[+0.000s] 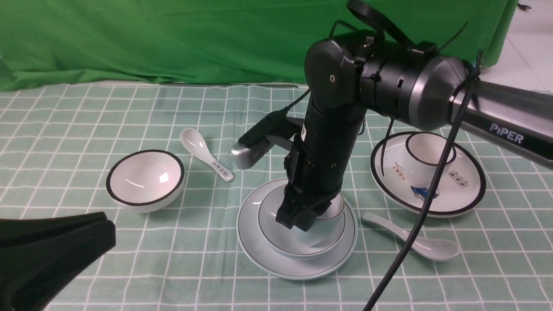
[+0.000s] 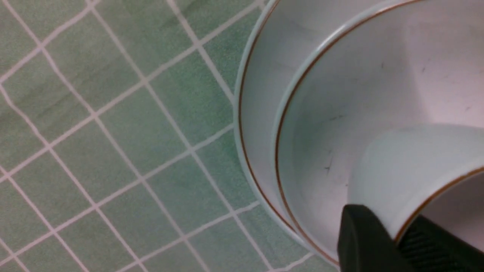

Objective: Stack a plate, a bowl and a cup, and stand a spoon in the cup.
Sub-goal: Use the right arm to put the blue teacup into the blue rice bowl in the middle, then use the right arm to grab a blue soup spoon

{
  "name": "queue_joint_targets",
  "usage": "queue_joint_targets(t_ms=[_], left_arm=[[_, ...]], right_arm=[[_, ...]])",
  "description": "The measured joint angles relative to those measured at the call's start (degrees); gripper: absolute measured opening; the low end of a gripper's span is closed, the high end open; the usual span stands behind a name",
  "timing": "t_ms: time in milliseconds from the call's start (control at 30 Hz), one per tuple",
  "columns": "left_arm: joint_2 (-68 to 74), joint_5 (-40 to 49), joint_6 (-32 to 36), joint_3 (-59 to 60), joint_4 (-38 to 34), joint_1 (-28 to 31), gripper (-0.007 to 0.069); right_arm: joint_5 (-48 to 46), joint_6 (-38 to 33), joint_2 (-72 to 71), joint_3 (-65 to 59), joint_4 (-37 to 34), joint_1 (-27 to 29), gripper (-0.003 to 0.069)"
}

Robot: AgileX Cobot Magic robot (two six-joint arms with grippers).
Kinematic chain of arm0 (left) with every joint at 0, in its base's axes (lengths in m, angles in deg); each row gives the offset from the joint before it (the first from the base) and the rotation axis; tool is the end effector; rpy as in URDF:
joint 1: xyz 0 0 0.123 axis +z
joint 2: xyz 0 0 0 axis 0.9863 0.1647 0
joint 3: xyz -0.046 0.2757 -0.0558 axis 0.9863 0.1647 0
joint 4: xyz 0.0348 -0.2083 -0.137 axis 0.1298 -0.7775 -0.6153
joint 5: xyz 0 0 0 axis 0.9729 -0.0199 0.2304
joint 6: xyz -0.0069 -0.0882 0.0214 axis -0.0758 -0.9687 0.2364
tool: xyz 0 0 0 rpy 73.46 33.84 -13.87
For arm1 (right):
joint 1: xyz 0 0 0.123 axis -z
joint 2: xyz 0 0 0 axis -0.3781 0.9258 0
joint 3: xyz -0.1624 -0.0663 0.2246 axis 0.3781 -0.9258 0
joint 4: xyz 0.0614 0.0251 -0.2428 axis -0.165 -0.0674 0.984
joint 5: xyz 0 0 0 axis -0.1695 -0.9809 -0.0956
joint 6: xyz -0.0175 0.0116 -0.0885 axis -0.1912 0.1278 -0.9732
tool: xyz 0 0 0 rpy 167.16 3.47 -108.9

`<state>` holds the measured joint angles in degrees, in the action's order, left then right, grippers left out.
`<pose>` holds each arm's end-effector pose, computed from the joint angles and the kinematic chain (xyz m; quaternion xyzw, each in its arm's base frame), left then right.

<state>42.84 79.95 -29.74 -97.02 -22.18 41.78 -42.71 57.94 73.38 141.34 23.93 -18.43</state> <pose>0.0611 -0.0537 0.3467 0.3100 0.7027 -0.1904 0.6115 0.3246 0.2945 0.2386 -0.4992 0.8542 0.0890 0.1151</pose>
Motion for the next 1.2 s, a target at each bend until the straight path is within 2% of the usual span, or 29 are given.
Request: queue_joint_targets(t_ms=[67, 267, 367, 467, 567, 633, 700, 767, 900, 933, 1000, 1067, 1200], left_arm=[[0.0, 0.0, 0.0, 0.0, 0.0, 0.0, 0.0010], [0.0, 0.0, 0.0, 0.0, 0.0, 0.0, 0.0010], [0.0, 0.0, 0.0, 0.0, 0.0, 0.0, 0.0010], [0.0, 0.0, 0.0, 0.0, 0.0, 0.0, 0.0010], [0.0, 0.0, 0.0, 0.0, 0.0, 0.0, 0.0010], [0.0, -0.1, 0.0, 0.0, 0.0, 0.0, 0.0010], [0.0, -0.1, 0.0, 0.0, 0.0, 0.0, 0.0010], [0.0, -0.1, 0.0, 0.0, 0.0, 0.0, 0.0010], [0.0, -0.2, 0.0, 0.0, 0.0, 0.0, 0.0010], [0.0, -0.2, 0.0, 0.0, 0.0, 0.0, 0.0010], [0.0, -0.6, 0.2, 0.0, 0.0, 0.0, 0.0010], [0.0, -1.0, 0.2, 0.0, 0.0, 0.0, 0.0010], [0.0, -1.8, 0.2, 0.0, -0.1, 0.0, 0.0010]], right_arm=[[0.8, 0.0, 0.0, 0.0, 0.0, 0.0, 0.0139], [1.2, 0.2, 0.0, 0.7, -0.1, 0.0, 0.0384], [-0.6, 1.1, -0.2, 2.5, 0.0, -0.1, 0.0425], [-1.0, 1.4, -1.4, 4.8, 0.3, -0.1, 0.0425], [-1.1, 1.5, -5.4, 6.7, 1.2, -0.1, 0.0388], [-1.1, 1.5, -11.5, 5.3, 4.9, 0.0, 0.0329], [-1.1, 1.5, -14.5, 3.1, 6.4, 0.4, 0.0308], [-1.1, 1.3, -20.2, -5.0, 8.1, 3.6, 0.0289], [-0.6, -1.7, -23.0, -16.1, 6.0, 10.2, 0.0286], [0.0, -3.6, -23.0, -18.2, 4.6, 11.5, 0.0286], [4.9, -11.5, -20.7, -25.4, -2.9, 16.4, 0.0294], [6.7, -13.8, -19.1, -26.4, -4.9, 17.6, 0.0309], [12.9, -17.7, -13.3, -26.8, -7.7, 19.2, 0.0416]])
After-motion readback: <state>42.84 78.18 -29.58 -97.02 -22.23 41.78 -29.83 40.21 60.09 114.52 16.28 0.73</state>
